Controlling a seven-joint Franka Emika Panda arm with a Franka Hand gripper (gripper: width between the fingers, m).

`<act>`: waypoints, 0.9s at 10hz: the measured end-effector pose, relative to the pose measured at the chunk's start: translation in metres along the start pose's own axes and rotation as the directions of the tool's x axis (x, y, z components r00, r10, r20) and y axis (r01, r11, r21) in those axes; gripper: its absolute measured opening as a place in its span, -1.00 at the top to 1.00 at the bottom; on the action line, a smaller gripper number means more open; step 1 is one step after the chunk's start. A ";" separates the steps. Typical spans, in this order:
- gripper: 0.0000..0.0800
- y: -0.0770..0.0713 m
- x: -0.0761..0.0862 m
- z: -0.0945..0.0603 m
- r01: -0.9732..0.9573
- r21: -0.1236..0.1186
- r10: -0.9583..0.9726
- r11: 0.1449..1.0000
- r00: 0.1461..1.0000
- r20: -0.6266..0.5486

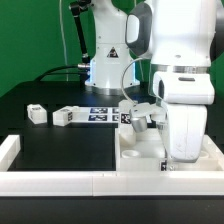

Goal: Assemble square table

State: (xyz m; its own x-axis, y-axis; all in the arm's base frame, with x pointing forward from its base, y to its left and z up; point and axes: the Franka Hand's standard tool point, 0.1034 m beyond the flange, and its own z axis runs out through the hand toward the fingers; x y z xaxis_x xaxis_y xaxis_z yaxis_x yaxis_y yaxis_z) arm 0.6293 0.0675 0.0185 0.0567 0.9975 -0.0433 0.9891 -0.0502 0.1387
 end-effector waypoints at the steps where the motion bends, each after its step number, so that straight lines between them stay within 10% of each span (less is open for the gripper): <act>1: 0.83 0.001 -0.002 0.000 -0.004 0.000 0.004 1.000 1.000 0.000; 2: 0.83 0.001 -0.003 0.000 -0.005 -0.001 0.005 1.000 1.000 0.000; 7: -0.56 -0.026 -0.008 0.009 -0.004 0.104 0.001 0.995 1.000 0.029; 9: -0.61 -0.028 -0.008 0.010 -0.004 0.109 0.001 0.994 1.000 0.029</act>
Offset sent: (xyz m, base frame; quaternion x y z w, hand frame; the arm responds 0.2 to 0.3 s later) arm 0.0000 0.0000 0.0000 0.0000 0.0000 0.0000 1.0000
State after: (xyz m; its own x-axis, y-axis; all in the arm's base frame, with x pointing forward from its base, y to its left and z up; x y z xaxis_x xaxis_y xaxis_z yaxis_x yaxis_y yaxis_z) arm 0.6024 0.0602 0.0055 0.0614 0.9955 -0.0723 0.9978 -0.0593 0.0303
